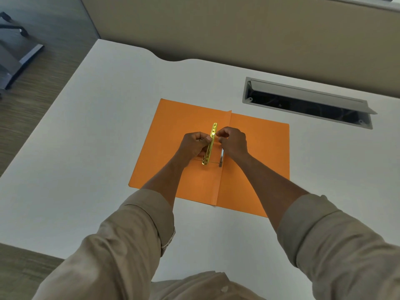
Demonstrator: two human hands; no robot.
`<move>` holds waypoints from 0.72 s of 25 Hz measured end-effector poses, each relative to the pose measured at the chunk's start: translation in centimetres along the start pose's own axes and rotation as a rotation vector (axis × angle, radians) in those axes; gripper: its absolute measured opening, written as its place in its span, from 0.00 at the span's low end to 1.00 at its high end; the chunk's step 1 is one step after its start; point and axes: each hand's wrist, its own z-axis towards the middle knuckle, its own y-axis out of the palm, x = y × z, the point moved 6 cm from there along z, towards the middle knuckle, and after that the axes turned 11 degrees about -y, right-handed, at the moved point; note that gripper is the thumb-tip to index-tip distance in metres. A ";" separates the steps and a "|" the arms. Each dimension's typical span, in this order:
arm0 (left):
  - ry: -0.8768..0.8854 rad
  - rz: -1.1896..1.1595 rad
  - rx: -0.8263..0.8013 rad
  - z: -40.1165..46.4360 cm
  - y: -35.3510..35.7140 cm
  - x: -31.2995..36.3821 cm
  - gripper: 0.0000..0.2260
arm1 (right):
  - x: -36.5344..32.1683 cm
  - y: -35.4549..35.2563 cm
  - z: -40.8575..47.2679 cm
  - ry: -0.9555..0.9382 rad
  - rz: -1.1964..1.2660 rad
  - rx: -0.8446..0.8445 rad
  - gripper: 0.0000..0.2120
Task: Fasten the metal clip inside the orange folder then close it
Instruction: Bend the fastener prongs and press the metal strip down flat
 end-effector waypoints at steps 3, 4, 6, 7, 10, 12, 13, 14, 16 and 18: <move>-0.008 0.006 0.002 0.2 0.0 -0.2 0.06 | 0.1 0.2 0.1 -0.020 -0.010 -0.012 0.05; -0.008 0.011 0.002 0.3 0.0 -0.3 0.06 | 0.1 0.2 0.1 -0.026 -0.005 -0.011 0.05; -0.009 0.027 0.001 0.4 0.0 -0.3 0.07 | 0.2 0.2 0.0 -0.036 0.004 0.001 0.05; -0.010 0.035 0.000 0.4 0.1 -0.3 0.08 | 0.2 0.2 0.0 -0.043 0.006 0.006 0.04; -0.006 0.049 -0.006 0.4 0.1 -0.3 0.07 | 0.3 0.1 -0.1 -0.048 0.024 0.016 0.04; 0.000 0.065 -0.013 0.5 0.0 -0.3 0.08 | 0.2 0.1 0.0 -0.053 0.025 0.016 0.04; -0.001 0.072 -0.017 0.6 0.1 -0.3 0.08 | 0.2 0.1 0.0 -0.053 0.022 0.014 0.03; -0.003 0.078 -0.020 0.7 0.1 -0.4 0.07 | 0.2 0.1 0.0 -0.053 0.021 0.014 0.03; 0.000 0.094 -0.022 0.8 0.3 -0.4 0.07 | 0.5 0.0 0.0 -0.052 0.024 0.015 0.03; 0.008 0.110 -0.016 0.9 0.4 -0.3 0.06 | 0.6 -0.1 0.0 -0.044 0.043 0.016 0.03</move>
